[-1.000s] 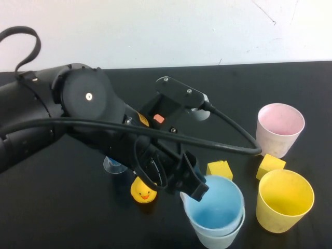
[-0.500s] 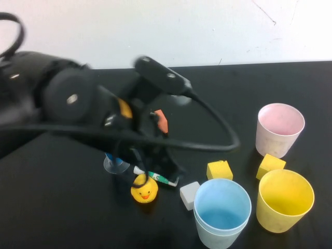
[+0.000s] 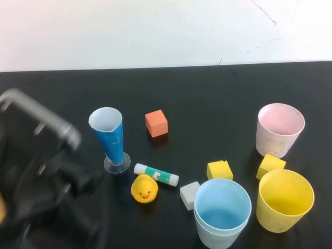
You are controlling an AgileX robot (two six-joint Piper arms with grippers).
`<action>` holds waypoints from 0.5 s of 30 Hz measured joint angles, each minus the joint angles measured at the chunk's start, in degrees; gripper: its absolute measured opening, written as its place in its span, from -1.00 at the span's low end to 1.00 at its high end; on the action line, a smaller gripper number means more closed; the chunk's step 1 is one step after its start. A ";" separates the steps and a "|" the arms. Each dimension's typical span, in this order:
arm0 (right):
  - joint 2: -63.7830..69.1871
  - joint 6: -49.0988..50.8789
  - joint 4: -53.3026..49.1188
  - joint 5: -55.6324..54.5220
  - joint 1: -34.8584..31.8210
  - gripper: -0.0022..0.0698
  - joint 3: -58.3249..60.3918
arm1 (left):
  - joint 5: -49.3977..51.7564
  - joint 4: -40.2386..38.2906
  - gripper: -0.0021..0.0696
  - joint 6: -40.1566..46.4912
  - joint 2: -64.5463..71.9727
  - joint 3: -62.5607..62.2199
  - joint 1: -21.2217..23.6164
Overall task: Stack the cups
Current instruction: Pick up the pink cup
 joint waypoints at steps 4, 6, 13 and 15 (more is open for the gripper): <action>8.21 -5.91 -3.95 7.74 0.00 -0.95 -7.10 | -0.61 1.60 -0.94 -3.79 -8.43 7.83 0.00; 12.74 -8.42 -6.79 11.11 0.00 -0.95 -11.33 | -0.62 2.15 -0.94 -6.05 -12.88 10.83 0.00; 29.98 -15.52 -13.84 21.18 0.00 -0.95 -26.41 | -0.71 4.45 -0.94 -14.96 -25.97 18.13 0.00; 34.09 -18.10 -14.36 23.00 0.00 -0.95 -30.42 | -0.43 7.17 -0.94 -17.44 -29.22 19.55 0.00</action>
